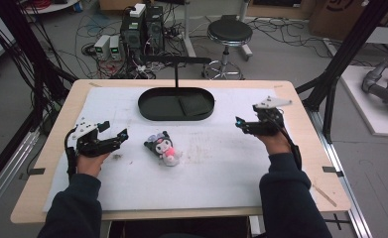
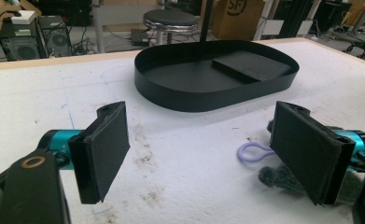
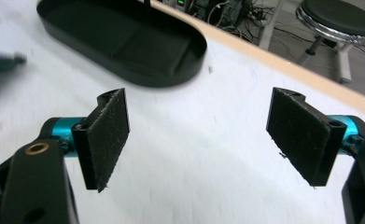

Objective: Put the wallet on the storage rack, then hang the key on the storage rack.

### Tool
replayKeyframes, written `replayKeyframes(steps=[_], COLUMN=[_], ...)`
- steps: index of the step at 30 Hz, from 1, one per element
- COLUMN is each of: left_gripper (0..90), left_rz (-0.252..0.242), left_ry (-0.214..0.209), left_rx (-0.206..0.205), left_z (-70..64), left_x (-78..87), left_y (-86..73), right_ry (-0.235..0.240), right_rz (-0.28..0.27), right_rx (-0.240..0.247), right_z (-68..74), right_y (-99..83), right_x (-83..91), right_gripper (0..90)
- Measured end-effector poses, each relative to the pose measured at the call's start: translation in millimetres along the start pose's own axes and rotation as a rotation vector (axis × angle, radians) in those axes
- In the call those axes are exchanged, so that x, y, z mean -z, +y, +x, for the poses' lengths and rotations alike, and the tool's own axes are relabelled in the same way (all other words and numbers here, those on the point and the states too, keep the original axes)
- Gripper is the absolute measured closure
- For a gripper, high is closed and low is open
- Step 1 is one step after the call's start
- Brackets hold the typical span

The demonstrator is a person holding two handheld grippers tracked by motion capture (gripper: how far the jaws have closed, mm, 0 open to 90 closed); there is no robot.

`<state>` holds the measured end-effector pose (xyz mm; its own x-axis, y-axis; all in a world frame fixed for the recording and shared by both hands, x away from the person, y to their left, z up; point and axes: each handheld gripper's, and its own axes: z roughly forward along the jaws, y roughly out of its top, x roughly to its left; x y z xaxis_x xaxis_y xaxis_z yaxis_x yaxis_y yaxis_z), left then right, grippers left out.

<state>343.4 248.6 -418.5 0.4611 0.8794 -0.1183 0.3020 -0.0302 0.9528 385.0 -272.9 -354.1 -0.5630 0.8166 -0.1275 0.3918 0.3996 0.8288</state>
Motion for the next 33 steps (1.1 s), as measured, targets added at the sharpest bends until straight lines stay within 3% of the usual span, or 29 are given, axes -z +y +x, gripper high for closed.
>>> replayKeyframes(steps=[6,15,22,26,33], left_gripper=[20.3,20.6,21.8,21.7,21.7], left_rz=[0.016,0.003,0.005,0.015,0.035], left_ry=[0.022,0.033,0.011,-0.006,-0.038], left_rx=[-0.007,-0.008,-0.006,-0.009,-0.013], left_z=[0.5,1.7,-0.9,-9.1,-33.7], left_x=[-0.6,1.2,1.5,0.2,-6.1], left_y=[-2.2,-1.9,-0.6,1.5,8.0], right_ry=[-0.033,-0.064,-0.077,-0.092,-0.096], right_rz=[0.006,0.022,0.038,0.05,0.033], right_rx=[-0.076,-0.087,-0.103,-0.088,-0.103], right_z=[-5.2,-9.8,-10.2,-8.1,-8.8], right_y=[-40.5,-43.8,-44.5,-47.8,-50.7], right_x=[7.5,1.8,-2.6,-4.1,0.5], right_gripper=[21.4,21.4,21.4,21.4,21.5])
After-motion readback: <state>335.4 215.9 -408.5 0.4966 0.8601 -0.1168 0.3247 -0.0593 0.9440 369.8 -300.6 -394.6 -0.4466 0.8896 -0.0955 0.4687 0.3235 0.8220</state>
